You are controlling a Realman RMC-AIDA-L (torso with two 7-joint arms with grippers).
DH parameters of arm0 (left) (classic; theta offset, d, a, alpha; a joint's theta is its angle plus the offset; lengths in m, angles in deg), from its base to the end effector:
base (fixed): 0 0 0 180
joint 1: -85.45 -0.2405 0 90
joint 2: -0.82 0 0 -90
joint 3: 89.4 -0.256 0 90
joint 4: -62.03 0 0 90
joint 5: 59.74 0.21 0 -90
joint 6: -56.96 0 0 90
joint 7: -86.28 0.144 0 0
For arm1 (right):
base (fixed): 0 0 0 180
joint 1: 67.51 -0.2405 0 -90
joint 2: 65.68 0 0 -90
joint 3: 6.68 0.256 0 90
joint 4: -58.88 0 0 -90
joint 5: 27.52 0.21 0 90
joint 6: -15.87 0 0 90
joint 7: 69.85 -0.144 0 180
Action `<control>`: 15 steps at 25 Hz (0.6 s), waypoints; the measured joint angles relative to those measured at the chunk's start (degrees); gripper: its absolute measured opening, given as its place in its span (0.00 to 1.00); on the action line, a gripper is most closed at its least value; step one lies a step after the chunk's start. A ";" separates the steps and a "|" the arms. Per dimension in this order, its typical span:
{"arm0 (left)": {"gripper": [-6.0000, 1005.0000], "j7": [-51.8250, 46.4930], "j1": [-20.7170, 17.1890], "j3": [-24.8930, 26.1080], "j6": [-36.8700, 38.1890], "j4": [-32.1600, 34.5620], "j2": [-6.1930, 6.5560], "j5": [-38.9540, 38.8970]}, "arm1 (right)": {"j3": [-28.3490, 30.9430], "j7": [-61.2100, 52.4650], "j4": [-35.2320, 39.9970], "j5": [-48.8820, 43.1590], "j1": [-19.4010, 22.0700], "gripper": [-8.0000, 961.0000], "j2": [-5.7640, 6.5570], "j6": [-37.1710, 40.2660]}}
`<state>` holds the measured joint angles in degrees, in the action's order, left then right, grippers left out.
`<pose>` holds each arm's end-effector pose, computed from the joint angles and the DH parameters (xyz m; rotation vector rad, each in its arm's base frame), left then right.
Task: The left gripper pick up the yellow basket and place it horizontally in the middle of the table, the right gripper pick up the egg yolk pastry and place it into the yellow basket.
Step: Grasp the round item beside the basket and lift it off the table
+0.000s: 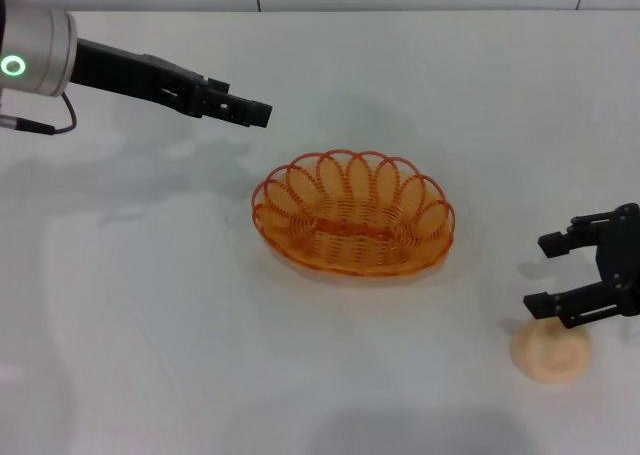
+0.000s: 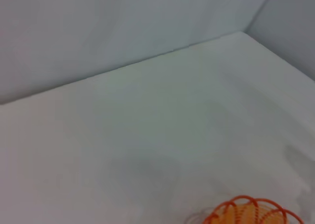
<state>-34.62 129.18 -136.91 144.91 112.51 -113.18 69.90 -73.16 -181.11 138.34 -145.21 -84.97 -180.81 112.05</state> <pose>-0.1969 0.4017 0.0436 -2.7196 -1.0143 -0.2338 0.2257 0.2961 0.0484 -2.9131 0.6070 0.1055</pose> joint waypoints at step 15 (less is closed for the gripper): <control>0.86 14.59 -1.46 -5.00 5.86 1.78 -1.76 -0.62 | -2.20 -2.62 1.70 -5.57 1.03 0.84 -0.01 0.58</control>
<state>-20.04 127.72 -141.91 150.77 114.29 -114.94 69.27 -75.35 -183.73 140.04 -150.77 -83.93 -180.82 112.63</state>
